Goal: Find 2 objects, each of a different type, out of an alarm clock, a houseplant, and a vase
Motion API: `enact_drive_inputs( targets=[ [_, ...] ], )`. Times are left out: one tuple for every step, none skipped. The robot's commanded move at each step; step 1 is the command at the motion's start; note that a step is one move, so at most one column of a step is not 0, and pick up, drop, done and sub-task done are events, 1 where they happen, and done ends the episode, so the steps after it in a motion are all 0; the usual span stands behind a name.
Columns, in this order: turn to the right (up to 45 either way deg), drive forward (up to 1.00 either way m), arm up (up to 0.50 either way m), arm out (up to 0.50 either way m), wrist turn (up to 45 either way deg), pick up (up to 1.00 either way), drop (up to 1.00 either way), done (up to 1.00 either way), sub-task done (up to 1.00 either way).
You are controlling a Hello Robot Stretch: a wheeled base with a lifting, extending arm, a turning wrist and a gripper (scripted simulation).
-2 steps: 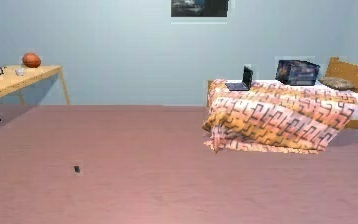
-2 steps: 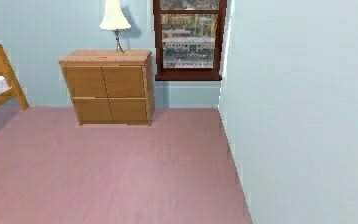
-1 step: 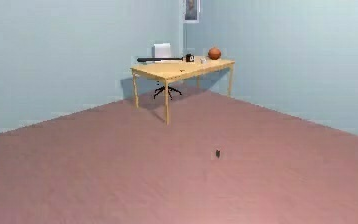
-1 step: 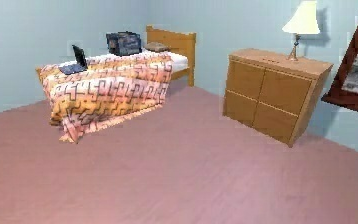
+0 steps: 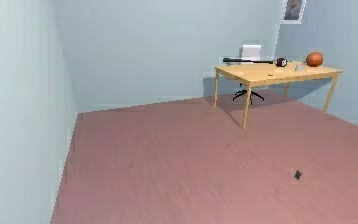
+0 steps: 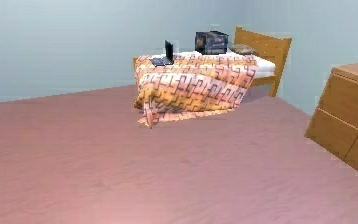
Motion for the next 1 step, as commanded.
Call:
enact_drive_inputs(
  targets=[
    [0.0,0.1,0.0,0.0,0.0,0.0,0.0,0.0,0.0]
  ],
)
